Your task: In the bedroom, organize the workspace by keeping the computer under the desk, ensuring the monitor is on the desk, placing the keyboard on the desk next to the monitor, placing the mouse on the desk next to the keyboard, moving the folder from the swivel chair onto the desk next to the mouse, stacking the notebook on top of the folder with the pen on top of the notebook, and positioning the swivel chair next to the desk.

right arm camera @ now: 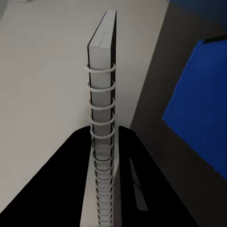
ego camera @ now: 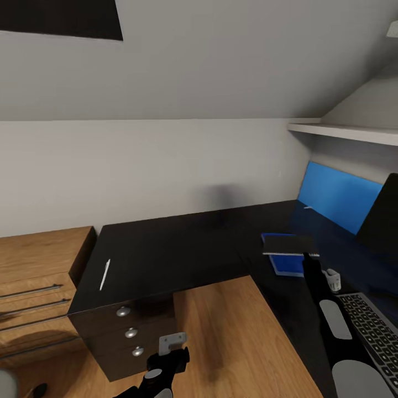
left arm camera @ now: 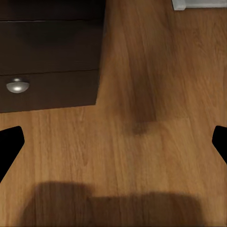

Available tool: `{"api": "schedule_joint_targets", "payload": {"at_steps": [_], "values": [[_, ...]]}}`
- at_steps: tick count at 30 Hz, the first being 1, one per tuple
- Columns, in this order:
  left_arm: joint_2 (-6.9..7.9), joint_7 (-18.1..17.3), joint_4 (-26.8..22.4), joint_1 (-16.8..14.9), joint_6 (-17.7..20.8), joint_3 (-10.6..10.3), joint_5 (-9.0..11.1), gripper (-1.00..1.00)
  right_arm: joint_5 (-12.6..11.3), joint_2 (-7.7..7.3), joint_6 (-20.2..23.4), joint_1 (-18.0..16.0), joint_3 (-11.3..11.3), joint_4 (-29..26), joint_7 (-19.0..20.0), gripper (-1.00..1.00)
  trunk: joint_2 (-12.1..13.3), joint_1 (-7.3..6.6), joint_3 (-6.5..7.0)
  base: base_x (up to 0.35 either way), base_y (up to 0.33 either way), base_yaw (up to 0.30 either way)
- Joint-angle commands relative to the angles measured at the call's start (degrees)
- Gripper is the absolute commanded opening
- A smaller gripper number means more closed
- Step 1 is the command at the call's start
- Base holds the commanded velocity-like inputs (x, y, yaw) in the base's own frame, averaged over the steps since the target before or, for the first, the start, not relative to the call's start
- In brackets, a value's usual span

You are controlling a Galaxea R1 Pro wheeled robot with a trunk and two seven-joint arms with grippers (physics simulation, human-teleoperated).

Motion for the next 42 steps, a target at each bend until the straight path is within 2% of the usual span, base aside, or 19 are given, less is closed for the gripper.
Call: {"api": "schedule_joint_targets", "payload": {"at_steps": [1, 8, 11, 13, 17, 27, 34, 42], "values": [[0.05, 0.36, -0.11, -0.08, 0.28, -0.16, 0.04, 1.00, -0.78, -0.02, 0.35, -0.05, -0.06, 0.04, 0.56, -1.00, -0.04, 0.00, -0.06, 0.000, 0.000, -0.023], [0.05, 0.36, -0.10, -0.08, 0.35, -0.16, 0.04, 1.00, -1.35, 0.14, 0.87, -0.05, -0.20, 0.05, 0.48, -1.00, -0.04, 0.00, -0.06, 0.000, 0.000, -0.006], [-0.60, 0.54, -1.08, -0.08, 0.29, -1.14, -0.20, 1.00, -2.20, 0.36, 1.07, -0.05, -0.83, -0.93, -0.68, -1.00, -0.04, 0.00, -0.06, 0.000, 0.000, 0.000], [-0.67, 0.54, -1.72, -0.08, 0.36, -1.78, -0.22, 1.00, -1.92, 0.40, 1.03, -0.05, -0.74, -0.89, -1.33, -1.00, -0.04, 0.00, -0.06, 0.000, 0.000, 0.000], [-0.64, 0.40, -2.34, -0.08, 0.79, -2.39, 0.01, 1.00, -1.05, 0.01, 0.91, -0.02, -0.39, -0.78, -0.07, -1.00, -0.04, 0.00, -0.06, 0.000, 0.000, 0.000], [-0.57, 0.36, -2.81, -0.08, 0.84, -2.62, 0.13, 1.00, -0.97, 0.10, 0.58, -0.04, -0.53, -0.76, 0.03, -1.00, -0.04, 0.00, -0.06, 0.000, 0.000, -0.005], [-0.57, 0.36, -2.90, -0.08, 0.85, -2.65, 0.11, 1.00, -1.05, 0.18, 0.54, -0.02, -0.57, -0.76, -0.39, -1.00, -0.04, 0.00, -0.06, 0.000, 0.000, -0.194], [-0.57, 0.36, -2.91, -0.08, 0.81, -2.62, 0.10, 1.00, -1.06, 0.21, 0.62, -0.03, -0.50, -0.64, -0.38, -1.00, -0.04, 0.00, -0.06, 0.000, 0.000, -0.028]]}}
